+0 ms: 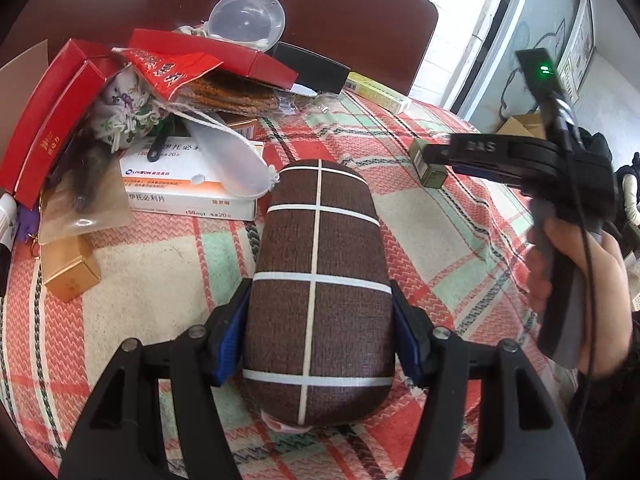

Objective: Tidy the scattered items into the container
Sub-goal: 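Close the right gripper on the green bottle box while the left gripper holds the massager, then carry the massager and green box over the cardboard box and release both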

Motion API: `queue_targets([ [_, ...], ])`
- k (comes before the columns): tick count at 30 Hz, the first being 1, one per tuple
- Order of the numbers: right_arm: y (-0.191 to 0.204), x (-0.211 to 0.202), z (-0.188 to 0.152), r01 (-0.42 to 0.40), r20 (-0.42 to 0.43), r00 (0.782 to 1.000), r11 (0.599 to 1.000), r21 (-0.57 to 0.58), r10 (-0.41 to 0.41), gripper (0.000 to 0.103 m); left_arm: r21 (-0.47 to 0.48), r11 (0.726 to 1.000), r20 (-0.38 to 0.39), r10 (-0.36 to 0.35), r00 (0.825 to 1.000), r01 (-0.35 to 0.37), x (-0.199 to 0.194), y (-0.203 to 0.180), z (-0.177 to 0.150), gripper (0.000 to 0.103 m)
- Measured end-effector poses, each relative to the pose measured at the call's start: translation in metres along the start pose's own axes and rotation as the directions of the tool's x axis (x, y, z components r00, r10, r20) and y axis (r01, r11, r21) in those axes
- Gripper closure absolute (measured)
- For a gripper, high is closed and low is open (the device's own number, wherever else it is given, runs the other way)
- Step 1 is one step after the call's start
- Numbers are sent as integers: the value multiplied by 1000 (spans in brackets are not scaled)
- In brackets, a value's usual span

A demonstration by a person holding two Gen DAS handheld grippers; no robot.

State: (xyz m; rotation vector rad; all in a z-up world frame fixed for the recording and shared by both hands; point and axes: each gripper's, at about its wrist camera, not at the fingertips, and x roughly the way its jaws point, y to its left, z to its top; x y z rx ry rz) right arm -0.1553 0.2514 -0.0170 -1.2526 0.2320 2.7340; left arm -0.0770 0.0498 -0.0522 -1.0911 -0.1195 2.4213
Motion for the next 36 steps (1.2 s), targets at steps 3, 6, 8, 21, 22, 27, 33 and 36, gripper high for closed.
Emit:
queue_targets([
  [3, 6, 9, 0, -8, -16, 1000, 1000, -9, 8, 46, -4, 1000, 1, -9, 1000, 9, -1, 0, 0, 40],
  [6, 13, 18, -2, 4, -21, 1000, 999, -33, -4, 46, -6, 1000, 3, -13, 1000, 14, -1, 0, 0, 41],
  [8, 15, 21, -4, -9, -26, 1000, 999, -43, 8, 53, -8, 1000, 3, -17, 1000, 17, -1, 1, 0, 41],
  [21, 28, -48, -4, -208, 41, 977, 978, -19, 208, 78, 6, 1000, 85, -19, 996, 19, -44, -4, -1, 42],
  [22, 29, -59, -4, -231, 56, 971, 973, -17, 231, 78, 8, 1000, 91, -14, 996, 13, -51, -5, -2, 42],
  [27, 41, -99, -8, -300, 92, 949, 953, -45, 303, 78, -3, 1000, 149, 11, 989, -11, -93, -4, -4, 42],
  [33, 62, -140, -13, -377, 123, 915, 923, -77, 384, 78, -23, 999, 280, 35, 959, -30, -156, -5, 1, 42],
  [36, 82, -155, -12, -409, 135, 896, 905, -116, 423, 78, -22, 999, 333, 54, 942, -49, -185, -4, 8, 42],
])
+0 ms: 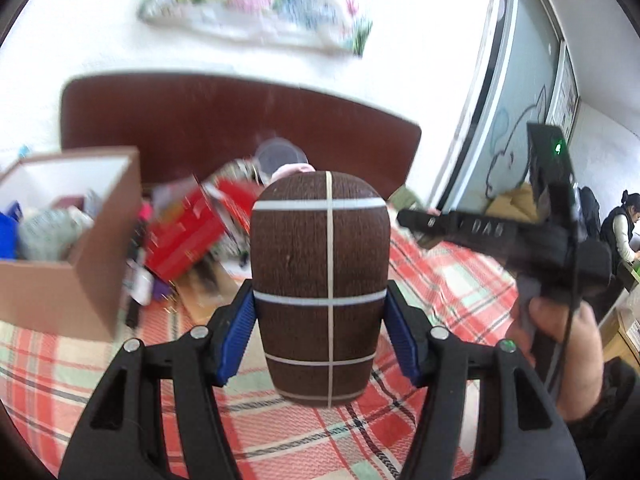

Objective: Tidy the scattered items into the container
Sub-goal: 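Carry the massager and green box over the cardboard box and release both, then move both tools back to the table toward the yellow medicine box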

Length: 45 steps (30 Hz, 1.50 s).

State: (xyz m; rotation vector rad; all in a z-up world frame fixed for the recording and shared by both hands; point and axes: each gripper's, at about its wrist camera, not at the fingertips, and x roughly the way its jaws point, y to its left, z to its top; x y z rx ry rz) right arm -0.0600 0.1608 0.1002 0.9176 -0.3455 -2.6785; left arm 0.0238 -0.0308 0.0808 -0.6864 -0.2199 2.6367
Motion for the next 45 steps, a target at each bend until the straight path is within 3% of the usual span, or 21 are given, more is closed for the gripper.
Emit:
queue_targets([
  [7, 66, 4, 10, -119, 11, 993, 991, -62, 120, 78, -12, 998, 87, 68, 994, -67, -45, 31, 27, 42],
  [11, 114, 22, 20, -194, -12, 981, 975, -109, 194, 78, -29, 991, 137, 135, 981, -132, -67, 61, 46, 42],
  [21, 231, 99, 36, -373, -119, 926, 914, -158, 357, 78, -142, 947, 160, 310, 937, -289, -89, 191, 101, 42],
  [26, 269, 139, 33, -397, -174, 913, 901, -178, 368, 78, -186, 927, 148, 355, 923, -326, -93, 243, 108, 42],
  [28, 280, 155, 28, -384, -204, 915, 904, -187, 347, 78, -198, 924, 121, 355, 927, -328, -87, 260, 107, 41],
  [30, 293, 175, 19, -348, -276, 918, 912, -219, 284, 76, -217, 913, 83, 371, 925, -346, -79, 272, 105, 31],
  [31, 296, 181, 15, -337, -300, 916, 914, -224, 265, 64, -227, 902, 70, 392, 917, -368, -77, 275, 104, 7],
  [32, 295, 185, 11, -337, -313, 913, 915, -220, 261, 46, -233, 893, 65, 410, 910, -385, -77, 277, 103, 1],
  [34, 290, 186, 7, -351, -315, 906, 916, -194, 281, 29, -220, 890, 85, 426, 901, -400, -81, 275, 101, 1],
  [40, 259, 177, 5, -381, -321, 885, 921, -84, 337, 28, -209, 875, 48, 454, 890, -436, -81, 272, 95, 1],
  [45, 214, 159, 2, -361, -292, 892, 933, 1, 346, 28, -226, 882, 24, 429, 903, -413, -78, 258, 90, 1],
])
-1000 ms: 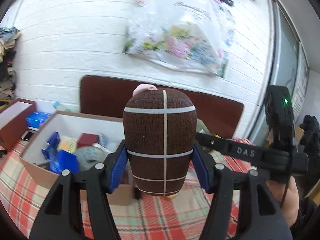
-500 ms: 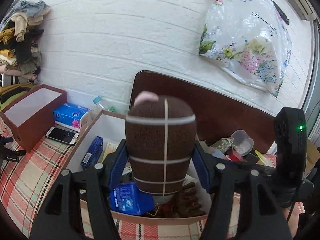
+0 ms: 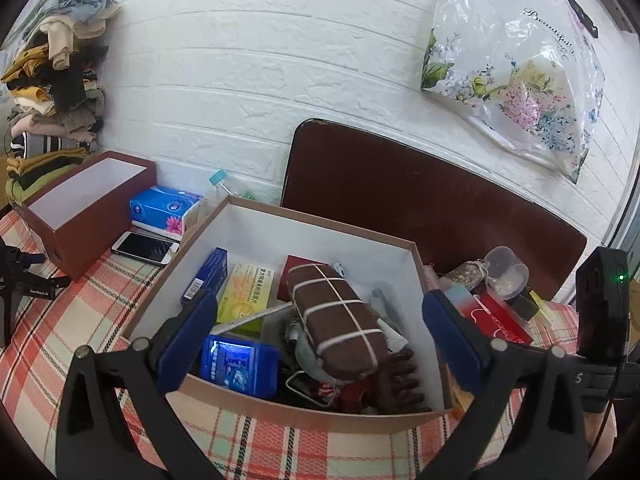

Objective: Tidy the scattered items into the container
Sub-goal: 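Move both tools back to the table toward the yellow medicine box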

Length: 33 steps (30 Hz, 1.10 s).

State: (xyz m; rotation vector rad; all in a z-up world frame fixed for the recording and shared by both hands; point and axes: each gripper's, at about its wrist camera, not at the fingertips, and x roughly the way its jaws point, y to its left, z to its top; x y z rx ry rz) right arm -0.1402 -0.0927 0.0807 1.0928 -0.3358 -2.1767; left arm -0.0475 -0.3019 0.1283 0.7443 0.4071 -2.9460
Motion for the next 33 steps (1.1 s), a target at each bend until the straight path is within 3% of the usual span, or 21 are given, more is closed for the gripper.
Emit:
queue_targets([
  [11, -56, -96, -9, 30, 140, 989, 995, 96, -43, 26, 100, 993, 7, -60, 998, 59, -21, -82, -2, 1],
  [14, -79, -128, -14, 41, 191, 979, 990, 138, -67, 17, 134, 988, 6, -77, 997, 75, -25, -107, -4, 1],
  [22, -157, -190, -35, 58, 257, 957, 959, 277, -133, 17, 207, 968, -55, -134, 989, 143, -12, -180, -22, 1],
  [28, -227, -232, -57, 79, 276, 940, 917, 392, -199, 17, 267, 940, -115, -187, 975, 212, 8, -250, -43, 1],
  [33, -282, -258, -70, 143, 250, 928, 884, 445, -275, 17, 278, 915, -193, -244, 950, 291, 40, -315, -69, 1],
])
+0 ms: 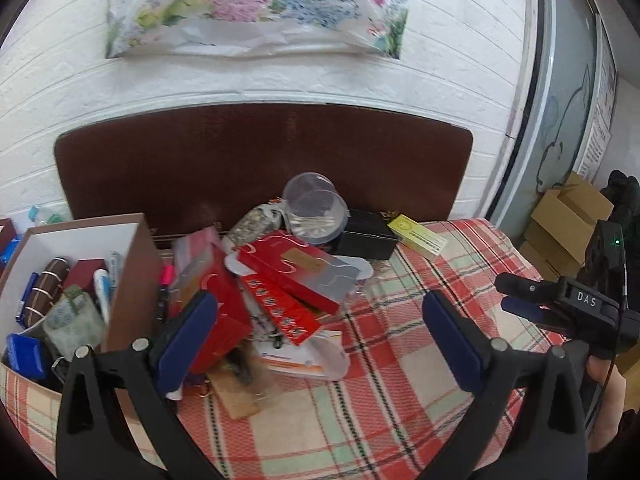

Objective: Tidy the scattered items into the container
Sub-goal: 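Move both tools back to the table toward the yellow medicine box, then grasp the yellow medicine box with the right gripper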

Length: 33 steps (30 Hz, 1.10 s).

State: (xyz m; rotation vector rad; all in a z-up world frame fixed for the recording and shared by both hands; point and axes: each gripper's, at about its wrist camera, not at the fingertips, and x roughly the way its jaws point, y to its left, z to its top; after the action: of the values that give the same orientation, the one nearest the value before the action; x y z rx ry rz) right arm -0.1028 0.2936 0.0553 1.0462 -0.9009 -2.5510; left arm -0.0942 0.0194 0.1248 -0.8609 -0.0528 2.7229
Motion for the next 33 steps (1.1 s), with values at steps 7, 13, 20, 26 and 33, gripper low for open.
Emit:
queue_targets([
  [7, -75, 13, 32, 120, 4, 993, 989, -86, -120, 17, -34, 996, -83, -82, 993, 80, 88, -61, -10, 1],
  [13, -117, 72, 39, 193, 55, 981, 921, -340, -185, 17, -134, 984, -57, -128, 990, 119, 175, -88, -31, 1],
  [20, -109, 111, 61, 113, -31, 990, 892, -439, -140, 9, -241, 938, 16, -253, 967, 249, 234, -84, -41, 0],
  [26, -84, 140, 71, 174, -8, 975, 791, -587, -221, 8, -285, 847, 7, -467, 884, 449, 277, -79, -15, 1],
  [33, -73, 160, 97, 261, 83, 957, 702, -662, -278, 8, -418, 799, -19, -483, 875, 432, 316, -81, 13, 0],
])
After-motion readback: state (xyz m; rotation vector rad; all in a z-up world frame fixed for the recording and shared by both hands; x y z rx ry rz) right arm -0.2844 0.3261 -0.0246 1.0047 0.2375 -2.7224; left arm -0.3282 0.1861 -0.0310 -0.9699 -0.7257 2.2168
